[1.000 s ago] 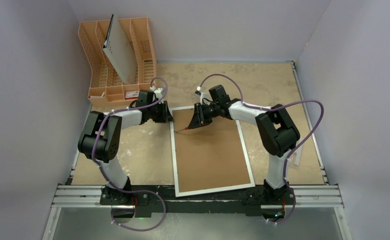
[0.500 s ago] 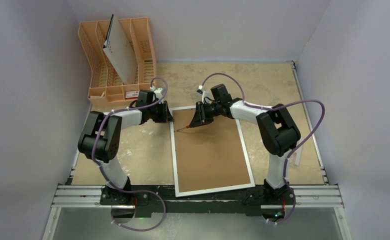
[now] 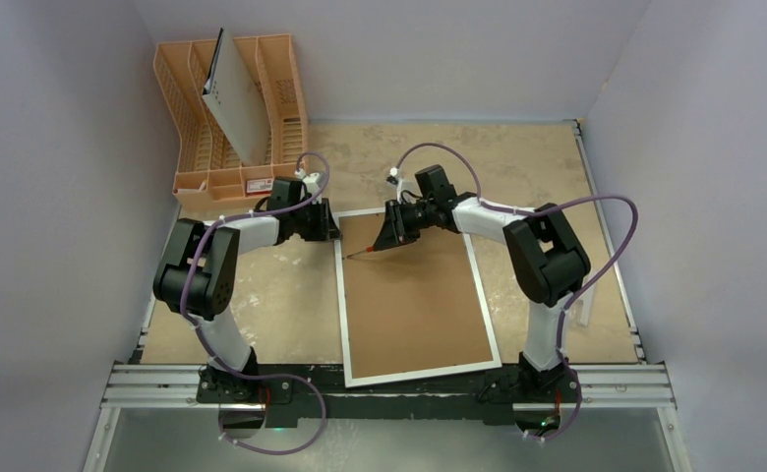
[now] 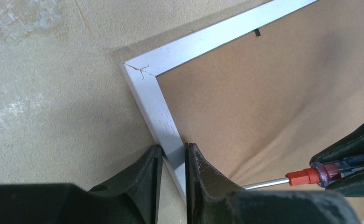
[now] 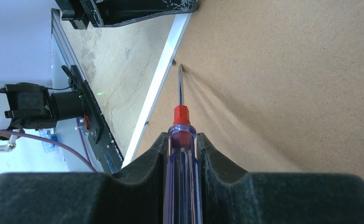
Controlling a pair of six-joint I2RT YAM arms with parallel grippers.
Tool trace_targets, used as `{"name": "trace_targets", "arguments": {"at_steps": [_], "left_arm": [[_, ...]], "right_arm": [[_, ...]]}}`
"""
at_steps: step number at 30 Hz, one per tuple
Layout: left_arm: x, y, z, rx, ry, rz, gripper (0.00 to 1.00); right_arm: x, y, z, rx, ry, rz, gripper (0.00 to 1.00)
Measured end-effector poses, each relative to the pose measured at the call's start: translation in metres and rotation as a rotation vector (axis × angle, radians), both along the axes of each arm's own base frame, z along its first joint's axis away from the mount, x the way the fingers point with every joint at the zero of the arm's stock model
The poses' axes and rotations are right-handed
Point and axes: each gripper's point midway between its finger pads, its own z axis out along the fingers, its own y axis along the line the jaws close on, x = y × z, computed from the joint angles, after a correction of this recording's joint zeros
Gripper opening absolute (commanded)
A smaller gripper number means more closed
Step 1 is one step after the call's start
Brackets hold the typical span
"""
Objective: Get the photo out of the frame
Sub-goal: Release the photo frame item from the photo frame.
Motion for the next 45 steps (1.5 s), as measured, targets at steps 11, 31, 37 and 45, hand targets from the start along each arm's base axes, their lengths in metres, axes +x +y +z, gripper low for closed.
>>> {"name": "trace_targets", "arguments": {"at_steps": [11,31,37,45], "left_arm": [[0.000,0.000,0.000,-0.003,0.000,-0.002,0.00],[-0.002,-0.001,0.000,-0.106,-0.029,0.067,0.00],[-0.001,0.000,0.001,-0.152,-0.048,0.121,0.00],[0.000,0.003,0.001,-0.157,-0.056,0.157,0.00]], "right_arm": [[-0.002,0.009,-0.003,0.022,0.010,0.033,0.00],[-0.004,0.013,-0.009,0.078,0.058,-0.010,0.00],[-0.004,0.014,-0.010,0.100,0.069,-0.031,0.00],[-0.004,0.019,-0.005,0.056,0.076,-0.069,0.00]]}}
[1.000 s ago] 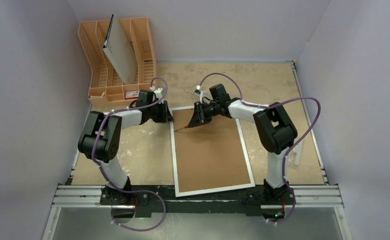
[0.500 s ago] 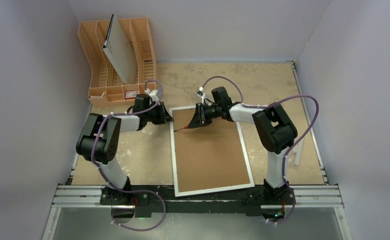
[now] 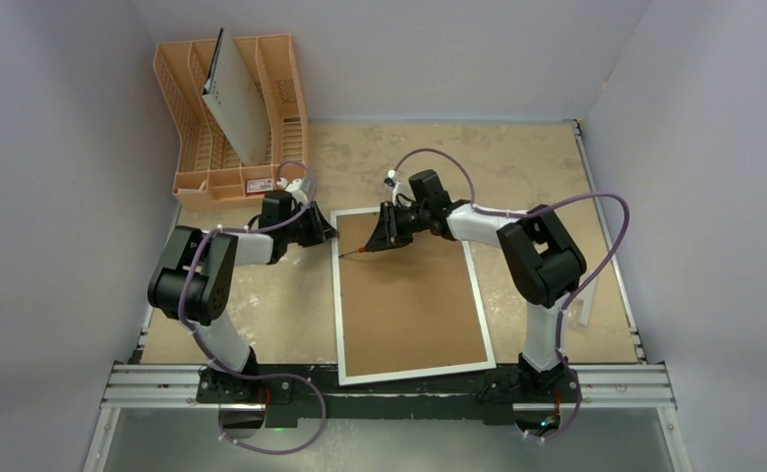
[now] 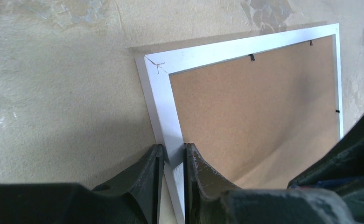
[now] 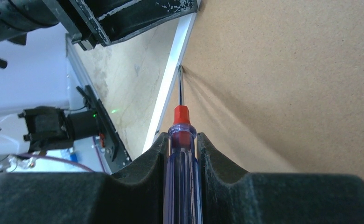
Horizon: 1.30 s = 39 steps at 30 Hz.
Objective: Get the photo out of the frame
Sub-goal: Release the photo frame item from the photo frame.
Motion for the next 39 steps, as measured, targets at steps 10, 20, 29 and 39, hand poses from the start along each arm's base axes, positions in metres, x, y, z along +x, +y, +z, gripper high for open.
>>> {"name": "trace_targets", "arguments": {"at_steps": [10,20,29,39], "left_arm": [[0.003,0.006,0.000,0.020,-0.017,0.038,0.00],[0.003,0.006,0.000,0.009,-0.024,0.053,0.00],[0.003,0.006,0.000,0.008,-0.028,0.054,0.00],[0.002,0.006,0.000,0.009,-0.028,0.056,0.00]], "right_arm": [[-0.005,0.024,0.019,-0.212,-0.078,-0.097,0.00],[-0.005,0.043,0.033,-0.406,-0.151,-0.143,0.00],[0.022,0.074,0.047,-0.516,-0.308,-0.184,0.00],[0.016,0.095,0.050,-0.619,-0.451,-0.199,0.00]]}}
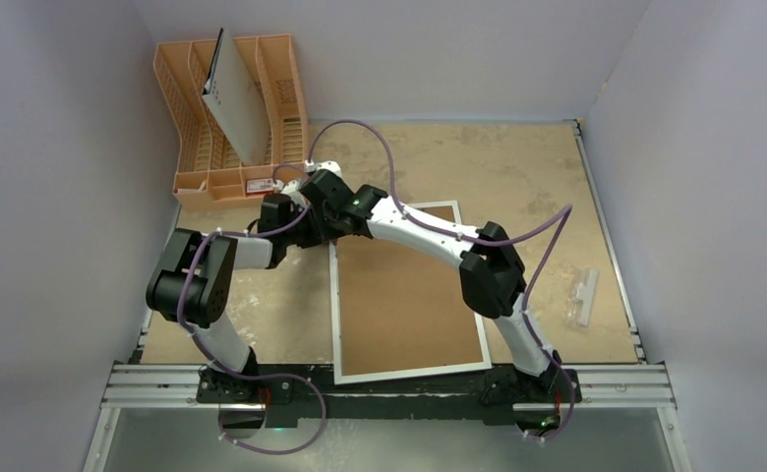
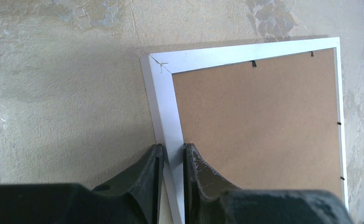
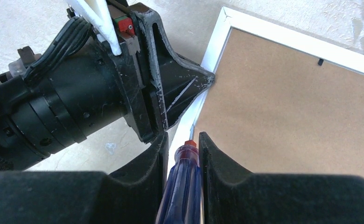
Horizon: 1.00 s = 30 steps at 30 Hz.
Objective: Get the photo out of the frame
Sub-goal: Release the photo frame item from the photo frame.
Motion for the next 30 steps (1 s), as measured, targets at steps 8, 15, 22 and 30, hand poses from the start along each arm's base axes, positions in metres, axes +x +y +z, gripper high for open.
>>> {"name": "trace_targets", "arguments": {"at_steps": [8,15,22,30], "left_arm": [[-0.001,0.001,0.000,0.003,0.001,0.001,0.00],[-0.010,-0.004,0.000,0.012,0.023,-0.025,0.00],[-0.015,-0.005,0.001,0.033,0.038,-0.046,0.14],[-0.026,-0.003,0.011,0.137,0.033,-0.180,0.39]], "right_arm": [[-0.011,-0.013,0.003,-0.020,-0.020,-0.047,0.00],[-0.018,-0.047,0.044,0.154,0.012,-0.112,0.00],[0.019,-0.128,0.087,0.317,-0.045,-0.283,0.00],[0.012,-0.232,0.040,0.295,0.025,-0.476,0.00]]}}
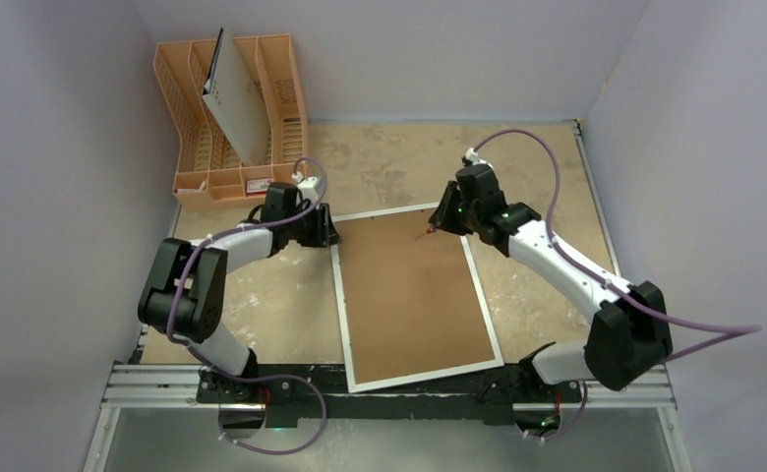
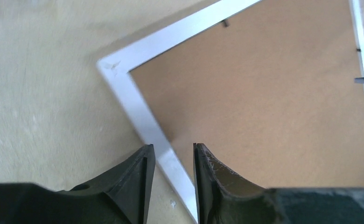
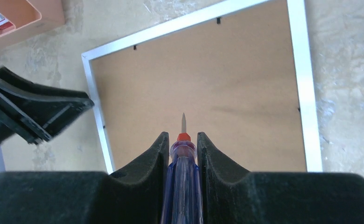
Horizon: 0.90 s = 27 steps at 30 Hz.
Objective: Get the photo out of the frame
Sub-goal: Release the photo frame item from the photo frame, then adjust the photo frame at the center of the board.
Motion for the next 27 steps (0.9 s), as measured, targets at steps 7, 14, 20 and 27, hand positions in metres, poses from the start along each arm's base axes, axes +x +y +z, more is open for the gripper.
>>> {"name": "trace_targets", "arguments": {"at_steps": [7,14,20,27], "left_arm": [[0.042,-0.022,0.069,0.082,-0.207,-0.280,0.47],[0.090,-0.065,0.081,0.192,-0.334,-0.573,0.47],[0.087,-0.076,0.015,0.250,-0.196,-0.721,0.47],[0.086,-0.069,-0.002,0.298,-0.151,-0.766,0.47]], "right_arm": [[-0.025,-0.021,0.011,0.042,-0.037,-0.008,0.00],[-0.036,-0.029,0.018,0.062,-0.060,-0.010,0.00],[-0.042,-0.032,0.023,0.074,-0.075,-0.008,0.00],[-0.045,-0.037,0.025,0.075,-0.078,-0.017,0.00]]}}
